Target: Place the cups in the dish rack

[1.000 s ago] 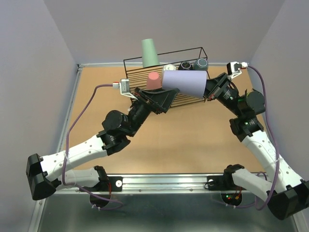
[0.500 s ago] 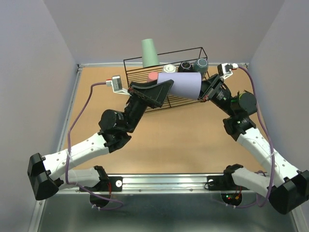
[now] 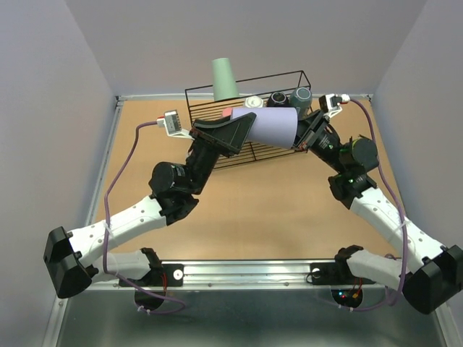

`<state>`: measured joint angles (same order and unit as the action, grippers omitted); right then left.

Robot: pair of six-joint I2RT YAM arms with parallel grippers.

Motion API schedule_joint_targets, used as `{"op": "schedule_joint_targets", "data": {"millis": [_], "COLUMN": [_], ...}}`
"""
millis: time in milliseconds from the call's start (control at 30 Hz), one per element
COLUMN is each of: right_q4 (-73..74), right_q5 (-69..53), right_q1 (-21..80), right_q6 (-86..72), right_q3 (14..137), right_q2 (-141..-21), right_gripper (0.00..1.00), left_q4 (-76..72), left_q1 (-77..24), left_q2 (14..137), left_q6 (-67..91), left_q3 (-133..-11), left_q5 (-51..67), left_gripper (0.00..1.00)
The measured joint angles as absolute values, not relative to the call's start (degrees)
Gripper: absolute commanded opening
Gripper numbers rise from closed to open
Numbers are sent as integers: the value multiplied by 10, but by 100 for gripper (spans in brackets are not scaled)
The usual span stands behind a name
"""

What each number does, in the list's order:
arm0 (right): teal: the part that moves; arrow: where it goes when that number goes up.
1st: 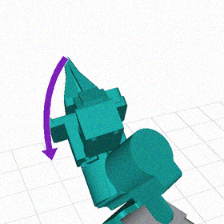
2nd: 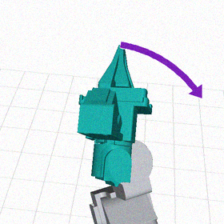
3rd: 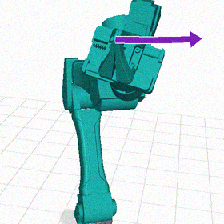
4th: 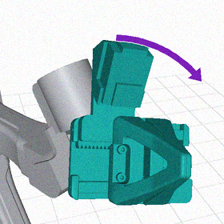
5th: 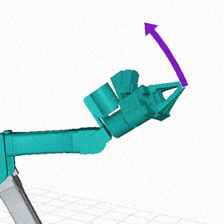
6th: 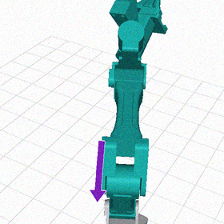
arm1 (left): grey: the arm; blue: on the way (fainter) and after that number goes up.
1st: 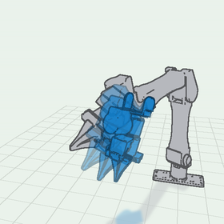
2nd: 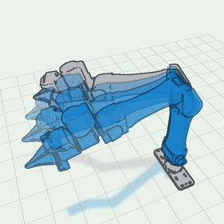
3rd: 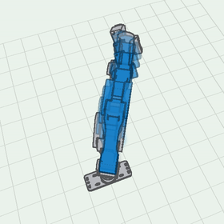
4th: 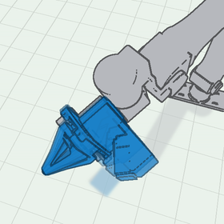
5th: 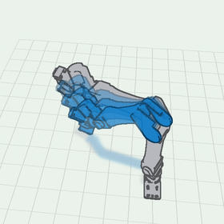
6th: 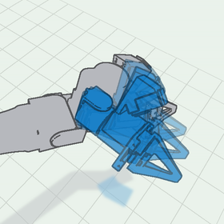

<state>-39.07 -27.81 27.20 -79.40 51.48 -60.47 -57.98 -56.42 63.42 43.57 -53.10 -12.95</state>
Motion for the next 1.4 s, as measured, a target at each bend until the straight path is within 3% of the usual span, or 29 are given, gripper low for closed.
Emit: {"op": "schedule_joint_targets", "data": {"millis": [167,367,400,467,533,567,667,733,833,1100,1400], "right_q4": [-410,-418,-420,-420,-417,-415,-403,-382,-331,-124,-7], "right_q5": [-274,-270,-269,-266,-262,-259,-270,-283,-287,-258,-236], "right_q1": [286,290,290,290,290,290,296,299,301,301,301], "right_q6": [-795,-799,-800,-805,-809,-813,-800,-786,-755,-646,-612], "right_q3": [515,515,515,515,515,515,514,512,512,512,466], "right_q2": [-619,-626,-628,-631,-632,-632,-631,-630,-627,-564,-459], "right_gripper": [0,0,1,5,16,40,76,84,90,91,90], "left_q4": [-583,-554,-539,-499,-445,-399,-322,-278,-217,-17,206], "left_q1": [-556,-550,-549,-544,-538,-533,-517,-486,-451,-372,-263], "left_q2": [636,636,636,635,635,635,635,635,637,689,873], "left_q6": [436,435,433,429,429,429,416,394,363,266,169], "left_q3": [-534,-552,-561,-580,-607,-632,-676,-710,-759,-922,-1098], "left_q5": [-134,-134,-135,-135,-133,-126,-106,-101,-96,-59,-21], "left_gripper": [59,21,9,0,0,0,0,0,0,0,0]}}
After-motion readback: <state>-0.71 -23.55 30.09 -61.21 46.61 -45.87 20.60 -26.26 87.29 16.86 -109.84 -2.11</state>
